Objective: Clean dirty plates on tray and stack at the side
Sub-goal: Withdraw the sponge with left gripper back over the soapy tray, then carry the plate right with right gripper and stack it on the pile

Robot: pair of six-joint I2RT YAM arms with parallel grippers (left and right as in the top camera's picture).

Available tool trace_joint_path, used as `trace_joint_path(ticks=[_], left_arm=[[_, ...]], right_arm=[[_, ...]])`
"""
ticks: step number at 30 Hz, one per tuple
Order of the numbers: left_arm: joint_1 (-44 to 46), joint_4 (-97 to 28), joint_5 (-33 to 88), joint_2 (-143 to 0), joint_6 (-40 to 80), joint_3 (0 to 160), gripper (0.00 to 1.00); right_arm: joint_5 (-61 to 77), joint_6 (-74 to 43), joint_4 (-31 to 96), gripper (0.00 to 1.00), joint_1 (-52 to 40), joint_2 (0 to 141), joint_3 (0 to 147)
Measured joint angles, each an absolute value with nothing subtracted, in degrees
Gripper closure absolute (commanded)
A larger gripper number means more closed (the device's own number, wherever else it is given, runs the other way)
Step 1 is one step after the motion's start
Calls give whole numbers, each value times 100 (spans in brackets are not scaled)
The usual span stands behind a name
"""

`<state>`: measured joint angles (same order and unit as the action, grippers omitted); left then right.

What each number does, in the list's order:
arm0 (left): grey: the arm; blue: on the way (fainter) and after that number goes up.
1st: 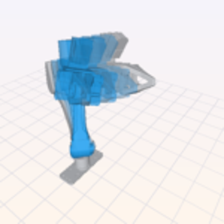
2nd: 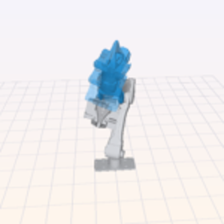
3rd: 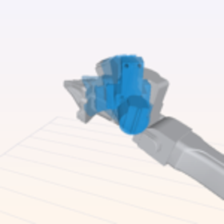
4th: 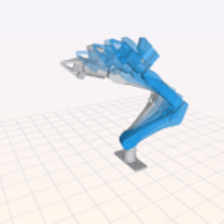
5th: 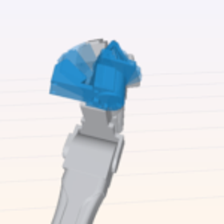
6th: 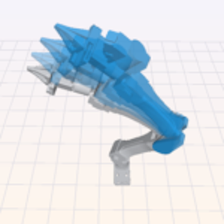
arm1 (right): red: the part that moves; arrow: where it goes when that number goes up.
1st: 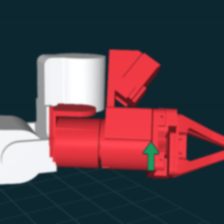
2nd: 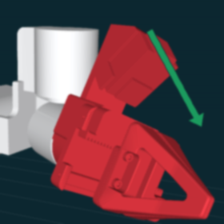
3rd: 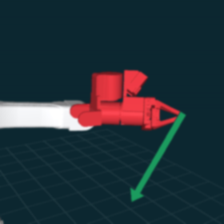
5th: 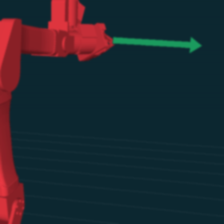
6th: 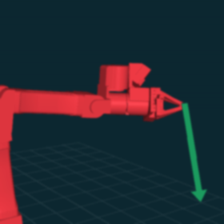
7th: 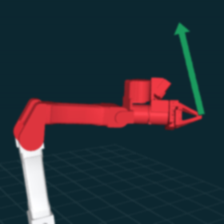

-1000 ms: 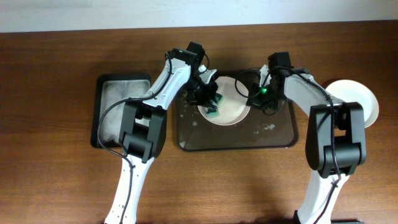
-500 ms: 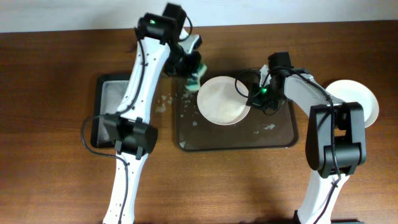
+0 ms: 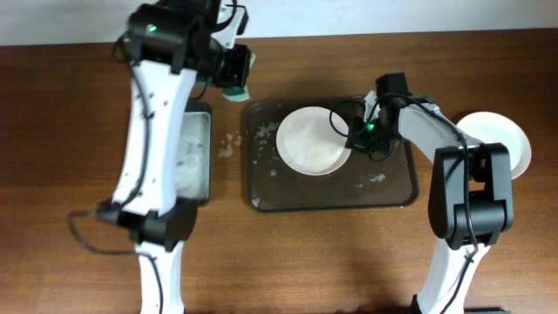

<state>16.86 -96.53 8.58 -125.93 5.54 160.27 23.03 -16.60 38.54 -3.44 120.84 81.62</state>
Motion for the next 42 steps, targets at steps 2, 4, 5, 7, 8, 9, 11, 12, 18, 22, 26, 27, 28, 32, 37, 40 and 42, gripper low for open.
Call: trace_joint_path(ticks=[2,4,5,7,8,9,11,12,18,22,26,27,28,32,37,40,42], left_arm=[[1691,-9653,628,-12143,681,15434,99],[1688,-9677,274,-11793,864,14779,99],[1684,-9660,113,-11708,937,14479,99],[1638,-9644,-145,-11651,1074,13799,99],[1581,-9564,-242,-11671,1142,13439,99],[1535,-9478,-292,-11692,1173,13235,99],[1435,-9061,-386,-11703,1210,12722,99],[1393,-8930,-416,-11712,1227,12549,99],[1369,-8486,-499,-11716,1291,12199,99],[1369,-8270,-499,-11716,1295,12195,99],[1369,-8191,-497,-11716,1295,12195,99],[1369,-8182,-497,-11716,1295,12195,99],[1369,-8171,-497,-11716,1297,12195,99],[1369,-8156,-497,-11716,1297,12195,99],[1369,-8156,-497,-11716,1297,12195,99],[1369,-8156,-497,-11716,1297,12195,99],[1369,-8156,-497,-11716,1306,12195,99]], right_arm=[[2303,-1653,3865,96,-344,12084,8162],[2307,-1645,3959,96,-344,12081,8171],[2305,-1638,4053,96,-344,12077,8191],[2263,-1555,4423,96,-344,12001,8208],[2217,-1529,4556,96,-344,11955,8217],[2171,-1498,4670,96,-344,11893,8230],[1970,-1457,4978,96,-342,11638,8300],[1806,-1452,5124,96,-342,11445,8346],[554,-1417,5603,96,-353,10051,8543],[-954,-1391,5782,96,-523,9297,8589],[-2652,-1374,5872,96,-1135,9063,8600],[-2917,-1382,5876,96,-1267,9065,8600],[-3326,-1441,5878,96,-1463,9076,8597],[-4462,-1796,5870,96,-2062,9142,8536],[-5113,-2209,5878,96,-2451,9494,8418],[-5273,-2272,5902,96,-2482,9585,8405],[-5360,-2309,5994,96,-2482,9585,8403]])
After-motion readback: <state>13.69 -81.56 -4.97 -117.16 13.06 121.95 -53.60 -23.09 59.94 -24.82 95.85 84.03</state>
